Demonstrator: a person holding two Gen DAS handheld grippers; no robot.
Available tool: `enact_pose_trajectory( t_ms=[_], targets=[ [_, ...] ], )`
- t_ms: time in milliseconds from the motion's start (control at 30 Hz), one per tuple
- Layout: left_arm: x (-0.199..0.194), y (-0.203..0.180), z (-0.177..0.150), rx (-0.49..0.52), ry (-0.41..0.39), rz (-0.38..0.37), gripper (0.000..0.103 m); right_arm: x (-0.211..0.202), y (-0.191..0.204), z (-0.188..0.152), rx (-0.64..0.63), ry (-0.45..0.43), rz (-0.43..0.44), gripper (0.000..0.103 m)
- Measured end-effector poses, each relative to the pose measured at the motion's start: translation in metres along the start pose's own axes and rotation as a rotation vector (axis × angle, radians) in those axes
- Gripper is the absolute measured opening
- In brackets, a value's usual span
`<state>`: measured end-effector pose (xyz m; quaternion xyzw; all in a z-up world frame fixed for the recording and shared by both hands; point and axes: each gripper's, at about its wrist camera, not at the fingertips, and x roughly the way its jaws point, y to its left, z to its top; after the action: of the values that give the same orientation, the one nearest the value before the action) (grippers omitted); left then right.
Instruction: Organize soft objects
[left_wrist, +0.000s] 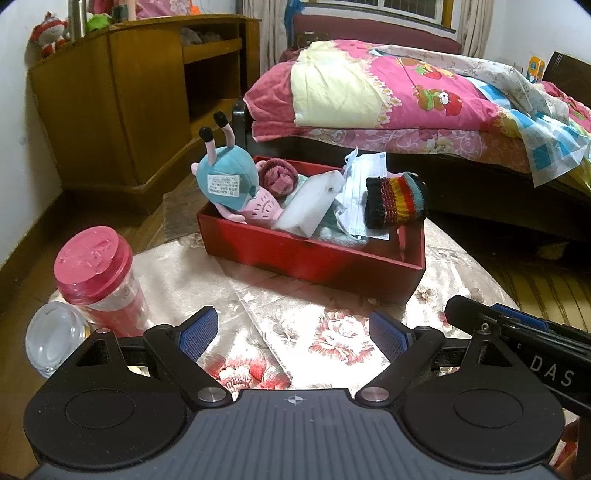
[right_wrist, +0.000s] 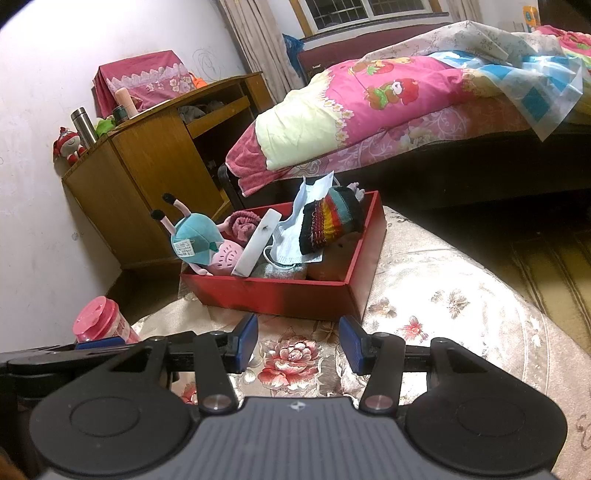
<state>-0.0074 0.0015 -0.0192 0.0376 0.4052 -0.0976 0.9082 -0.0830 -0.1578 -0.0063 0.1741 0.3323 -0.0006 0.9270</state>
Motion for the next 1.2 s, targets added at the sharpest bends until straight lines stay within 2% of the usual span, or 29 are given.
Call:
enact_pose_trajectory(
  t_ms=[1200],
  targets=[
    [-0.0042, -0.0015, 0.0007, 0.021, -0.025, 0.026, 0.087, -0.0010, -0.0001, 0.0004, -0.001, -0.002, 0.000, 0.020]
  ],
)
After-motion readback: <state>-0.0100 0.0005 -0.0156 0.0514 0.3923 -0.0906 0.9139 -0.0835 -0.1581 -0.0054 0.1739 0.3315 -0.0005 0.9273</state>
